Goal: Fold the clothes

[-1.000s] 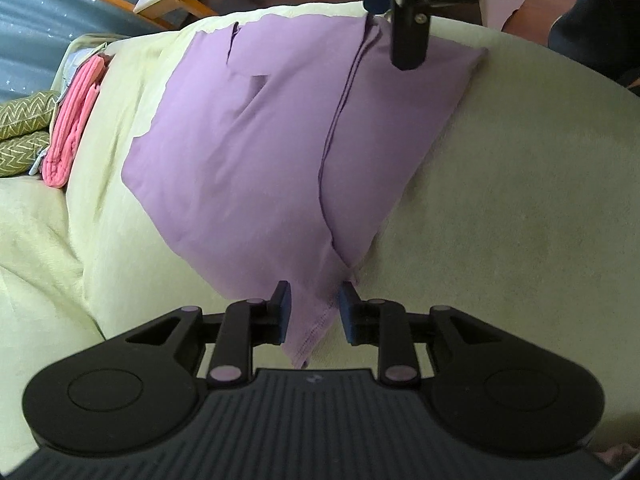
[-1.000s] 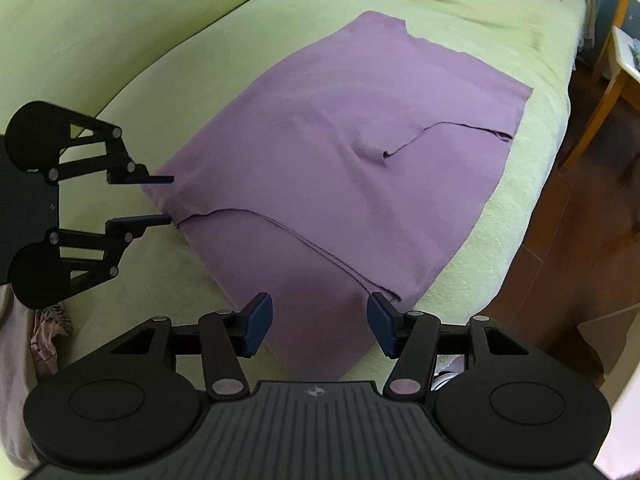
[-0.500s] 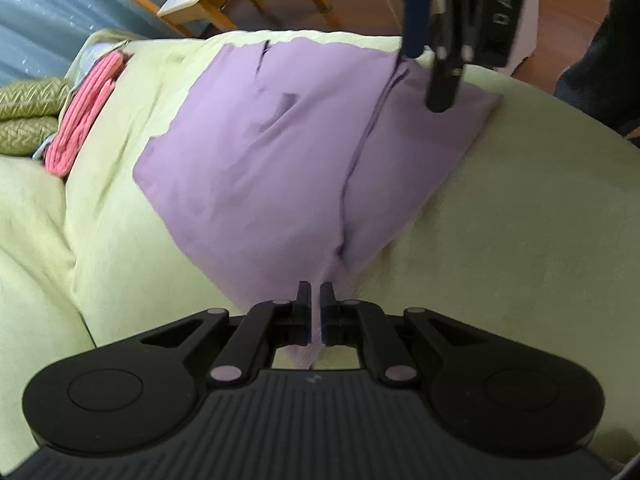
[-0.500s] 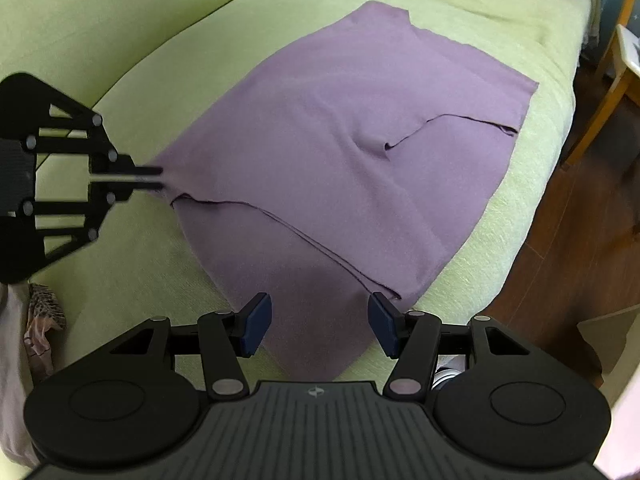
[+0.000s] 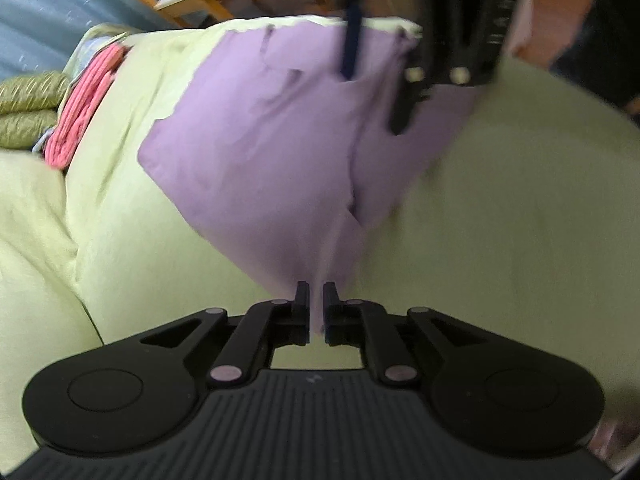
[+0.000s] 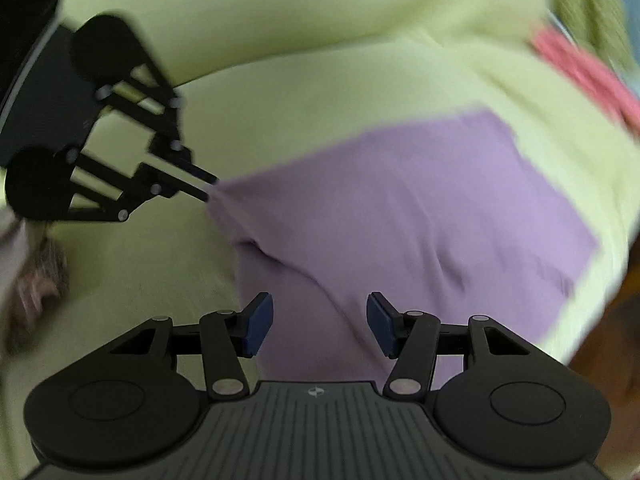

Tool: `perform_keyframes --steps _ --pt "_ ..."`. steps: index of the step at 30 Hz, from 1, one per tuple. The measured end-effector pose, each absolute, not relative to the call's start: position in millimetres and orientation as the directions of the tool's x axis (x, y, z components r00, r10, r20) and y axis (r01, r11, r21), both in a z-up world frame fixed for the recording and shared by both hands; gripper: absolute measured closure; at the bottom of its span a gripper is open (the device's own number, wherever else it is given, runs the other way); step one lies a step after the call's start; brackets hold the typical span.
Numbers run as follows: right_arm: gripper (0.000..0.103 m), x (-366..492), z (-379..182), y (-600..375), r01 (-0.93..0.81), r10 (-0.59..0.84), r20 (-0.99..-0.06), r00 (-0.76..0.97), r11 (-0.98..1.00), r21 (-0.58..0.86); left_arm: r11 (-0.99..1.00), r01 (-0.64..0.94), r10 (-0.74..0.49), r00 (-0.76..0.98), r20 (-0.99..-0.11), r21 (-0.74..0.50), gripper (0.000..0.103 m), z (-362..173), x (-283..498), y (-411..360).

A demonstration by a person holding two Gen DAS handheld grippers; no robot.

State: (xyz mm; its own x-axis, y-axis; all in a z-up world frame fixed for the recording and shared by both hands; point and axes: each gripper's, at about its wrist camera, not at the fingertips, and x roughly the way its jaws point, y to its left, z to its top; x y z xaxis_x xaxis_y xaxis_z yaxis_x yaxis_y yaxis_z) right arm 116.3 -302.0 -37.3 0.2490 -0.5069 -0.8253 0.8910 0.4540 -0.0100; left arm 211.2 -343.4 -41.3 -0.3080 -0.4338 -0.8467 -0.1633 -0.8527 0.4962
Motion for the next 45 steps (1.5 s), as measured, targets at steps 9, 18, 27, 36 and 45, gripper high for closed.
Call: perform_keyframes --steps 9,18,27,36,45 --pt "0.048 129 -49 -283 0.881 -0.478 -0.847 0.233 0.473 -0.025 -0.634 -0.406 -0.550 -0.362 -0.753 0.658 0.071 -83 230 -310" --pt "0.047 107 -55 -226 0.910 -0.486 -0.868 0.102 0.399 -0.116 -0.440 -0.465 -0.638 -0.440 -0.632 0.768 0.072 -121 242 -302" --pt "0.048 89 -77 -191 0.829 -0.596 -0.797 -0.096 0.395 -0.395 -0.500 -0.355 -0.661 -0.433 -0.613 0.790 0.094 -126 224 -312" --pt "0.048 76 -129 -164 0.571 -0.811 -0.584 -0.023 0.469 -0.674 -0.518 -0.337 -0.664 -0.421 -0.618 0.786 0.095 -125 220 -314" --pt "0.055 75 -143 -182 0.542 -0.891 -0.449 0.066 0.410 -0.734 -0.577 -0.313 -0.649 -0.386 -0.656 0.754 0.098 -115 214 -318"
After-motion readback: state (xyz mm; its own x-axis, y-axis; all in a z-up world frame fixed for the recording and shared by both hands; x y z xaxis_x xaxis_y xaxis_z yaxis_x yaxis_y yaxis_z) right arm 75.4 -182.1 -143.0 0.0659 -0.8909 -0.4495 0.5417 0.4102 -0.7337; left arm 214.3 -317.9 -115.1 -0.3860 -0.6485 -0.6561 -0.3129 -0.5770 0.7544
